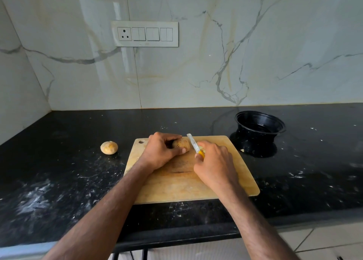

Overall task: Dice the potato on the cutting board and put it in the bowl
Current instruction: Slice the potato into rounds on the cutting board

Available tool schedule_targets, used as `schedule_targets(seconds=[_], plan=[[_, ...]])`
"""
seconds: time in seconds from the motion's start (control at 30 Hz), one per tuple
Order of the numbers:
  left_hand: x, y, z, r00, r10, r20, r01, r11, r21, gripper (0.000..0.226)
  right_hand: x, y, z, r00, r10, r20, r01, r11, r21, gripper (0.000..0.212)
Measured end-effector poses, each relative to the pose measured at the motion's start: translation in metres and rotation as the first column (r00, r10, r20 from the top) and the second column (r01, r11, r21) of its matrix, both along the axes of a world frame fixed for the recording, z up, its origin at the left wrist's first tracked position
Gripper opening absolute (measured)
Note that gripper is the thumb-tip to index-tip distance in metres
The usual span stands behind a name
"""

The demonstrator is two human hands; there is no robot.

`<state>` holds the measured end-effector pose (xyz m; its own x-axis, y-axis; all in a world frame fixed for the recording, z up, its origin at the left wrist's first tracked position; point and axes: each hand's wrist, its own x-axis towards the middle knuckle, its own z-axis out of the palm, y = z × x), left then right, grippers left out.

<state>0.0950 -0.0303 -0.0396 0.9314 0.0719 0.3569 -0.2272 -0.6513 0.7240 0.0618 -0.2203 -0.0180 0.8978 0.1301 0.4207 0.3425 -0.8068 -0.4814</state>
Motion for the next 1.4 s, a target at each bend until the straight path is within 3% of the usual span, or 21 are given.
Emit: schedule_targets(seconds=[0.8,1.13,1.4], plan=[[0.0,-0.001,0.0,0.997,-0.007,0.079,0.003,0.999,0.045,0.054,0.003,0.012,0.009,0.997,0.047,0.054,-0.043,0.997,-0.071,0.031],[-0.003,-0.004,0.003,0.998,-0.004,0.06,0.003,1.0,0.011,0.059,0.011,0.02,0.014,0.999,0.036,0.022,-0.034,0.994,-0.107,0.032],[-0.003,-0.01,0.002,0.995,0.062,0.076,-0.066,0.997,0.041,0.05,0.012,0.025,0.018,0.999,0.038,-0.036,-0.045,0.975,-0.219,0.025]])
